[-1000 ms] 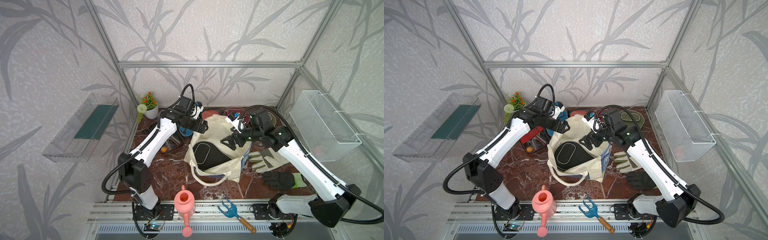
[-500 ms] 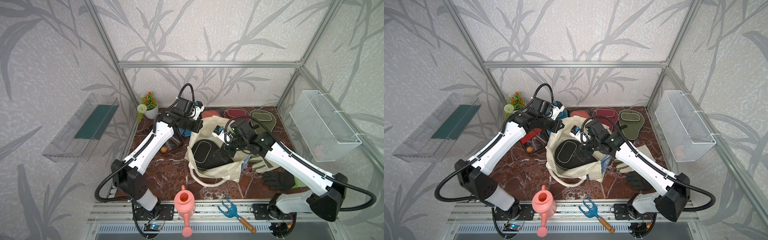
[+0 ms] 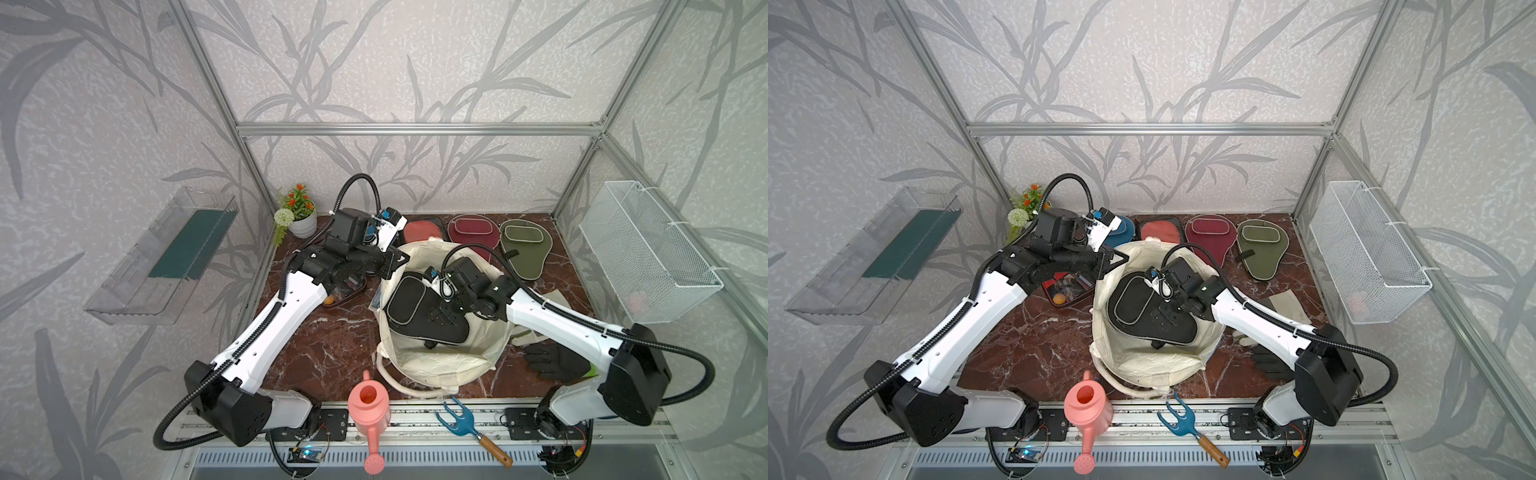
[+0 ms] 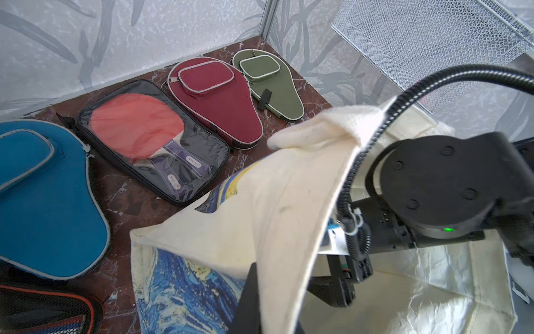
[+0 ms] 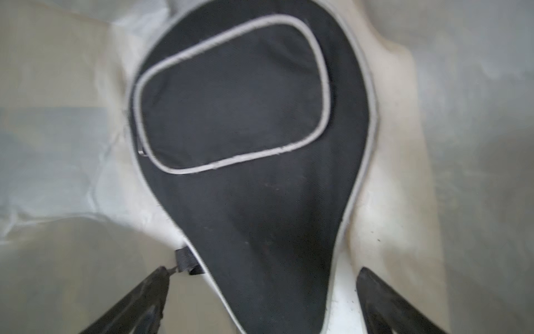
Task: Remove the ping pong set from the canvas bag
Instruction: Adjust the canvas bag at the center of the board, then pick up the ping pong set from the canvas bag.
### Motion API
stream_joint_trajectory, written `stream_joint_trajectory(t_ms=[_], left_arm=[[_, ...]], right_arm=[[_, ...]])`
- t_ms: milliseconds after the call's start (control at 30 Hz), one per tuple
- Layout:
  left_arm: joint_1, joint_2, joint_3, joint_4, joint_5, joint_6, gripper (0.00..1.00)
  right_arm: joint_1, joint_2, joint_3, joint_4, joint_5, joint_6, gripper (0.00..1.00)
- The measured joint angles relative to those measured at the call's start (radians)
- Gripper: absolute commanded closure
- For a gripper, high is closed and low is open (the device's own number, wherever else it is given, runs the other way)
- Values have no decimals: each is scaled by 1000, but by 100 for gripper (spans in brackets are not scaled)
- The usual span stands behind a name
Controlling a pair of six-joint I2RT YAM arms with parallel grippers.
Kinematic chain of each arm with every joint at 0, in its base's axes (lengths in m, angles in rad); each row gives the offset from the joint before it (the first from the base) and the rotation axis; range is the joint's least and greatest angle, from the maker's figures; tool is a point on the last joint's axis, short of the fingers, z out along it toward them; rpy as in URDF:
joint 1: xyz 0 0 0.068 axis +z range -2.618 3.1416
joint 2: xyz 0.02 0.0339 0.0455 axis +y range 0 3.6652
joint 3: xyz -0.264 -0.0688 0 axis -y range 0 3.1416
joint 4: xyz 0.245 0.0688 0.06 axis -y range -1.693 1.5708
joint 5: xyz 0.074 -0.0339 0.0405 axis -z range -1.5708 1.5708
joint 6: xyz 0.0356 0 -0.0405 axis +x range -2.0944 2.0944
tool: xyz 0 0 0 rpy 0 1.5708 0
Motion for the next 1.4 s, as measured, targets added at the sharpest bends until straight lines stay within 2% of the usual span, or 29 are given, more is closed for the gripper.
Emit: stream_joint_trajectory(t_ms=[200, 533, 600, 700, 800, 967, 1000, 1200, 1400], left_arm=[[0, 10, 0, 2, 27, 0, 100], [2, 84, 0, -4, 104, 21, 100], [5, 108, 0, 0, 114, 27, 100], [7, 128, 0, 1, 125, 36, 100], [7, 132, 0, 0, 131, 42, 100], [7, 137, -5, 3, 127, 41, 100], [6, 137, -4, 8, 125, 40, 100], [0, 151, 61, -59, 45, 4, 100], [0, 168, 149, -127, -18, -47, 100]], right_arm=[[-64, 109, 30, 1, -16, 36, 1], [-148, 330, 90, 31, -241, 64, 0], [-161, 357, 100, 32, -280, 64, 7], [-174, 386, 110, 36, -331, 62, 32], [-179, 386, 110, 35, -364, 50, 64], [-180, 335, 110, 15, -380, 23, 96], [-178, 327, 110, 4, -371, 19, 100], [-179, 273, 103, -83, -314, -9, 100], [-179, 128, 98, -159, -254, -60, 100]])
